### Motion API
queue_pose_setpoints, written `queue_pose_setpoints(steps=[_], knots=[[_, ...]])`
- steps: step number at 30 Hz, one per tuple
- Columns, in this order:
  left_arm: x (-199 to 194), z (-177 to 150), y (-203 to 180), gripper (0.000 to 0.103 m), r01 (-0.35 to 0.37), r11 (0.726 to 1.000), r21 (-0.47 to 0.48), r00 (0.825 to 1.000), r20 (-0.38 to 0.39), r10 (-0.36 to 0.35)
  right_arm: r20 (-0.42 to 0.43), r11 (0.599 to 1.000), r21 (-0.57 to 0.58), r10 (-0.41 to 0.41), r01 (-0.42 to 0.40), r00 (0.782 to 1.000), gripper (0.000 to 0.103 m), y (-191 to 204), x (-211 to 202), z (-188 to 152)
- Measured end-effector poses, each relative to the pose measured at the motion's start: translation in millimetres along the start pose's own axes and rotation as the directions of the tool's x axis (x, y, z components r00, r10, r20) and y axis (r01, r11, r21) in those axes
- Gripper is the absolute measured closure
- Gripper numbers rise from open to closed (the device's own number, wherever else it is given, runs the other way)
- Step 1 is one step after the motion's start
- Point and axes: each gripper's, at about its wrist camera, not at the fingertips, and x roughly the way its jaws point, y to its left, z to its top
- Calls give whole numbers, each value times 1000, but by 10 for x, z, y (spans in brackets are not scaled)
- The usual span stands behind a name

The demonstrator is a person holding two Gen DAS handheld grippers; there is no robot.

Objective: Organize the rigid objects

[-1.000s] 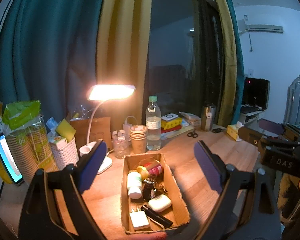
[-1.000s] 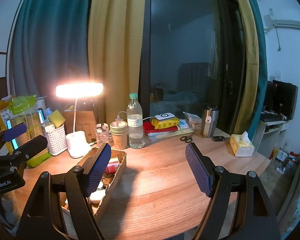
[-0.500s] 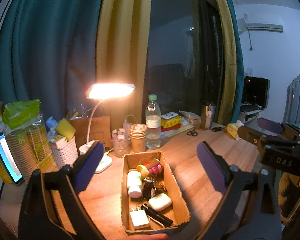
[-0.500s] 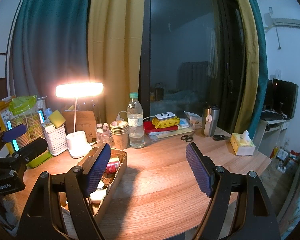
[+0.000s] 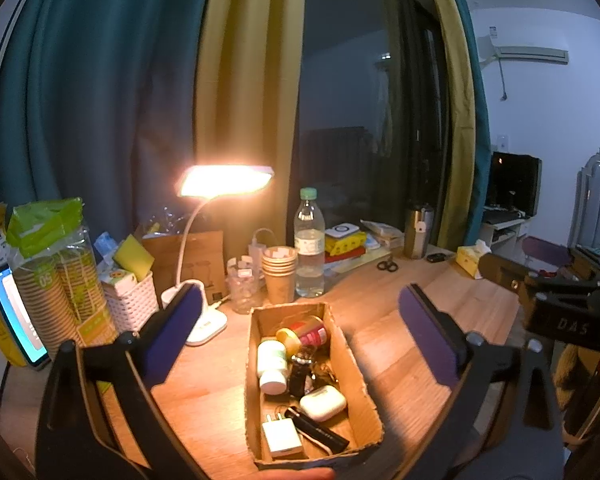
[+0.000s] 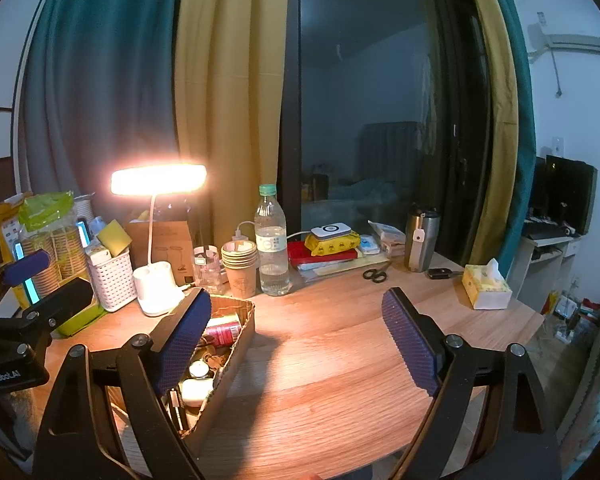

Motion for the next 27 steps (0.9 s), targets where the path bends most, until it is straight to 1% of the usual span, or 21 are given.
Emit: queue_pose_setpoints(steps=[27], knots=[[-17, -21, -10, 3, 2, 1000, 7, 1000, -2, -2, -4, 1000, -1, -3, 3, 1000, 13, 32, 0, -10]])
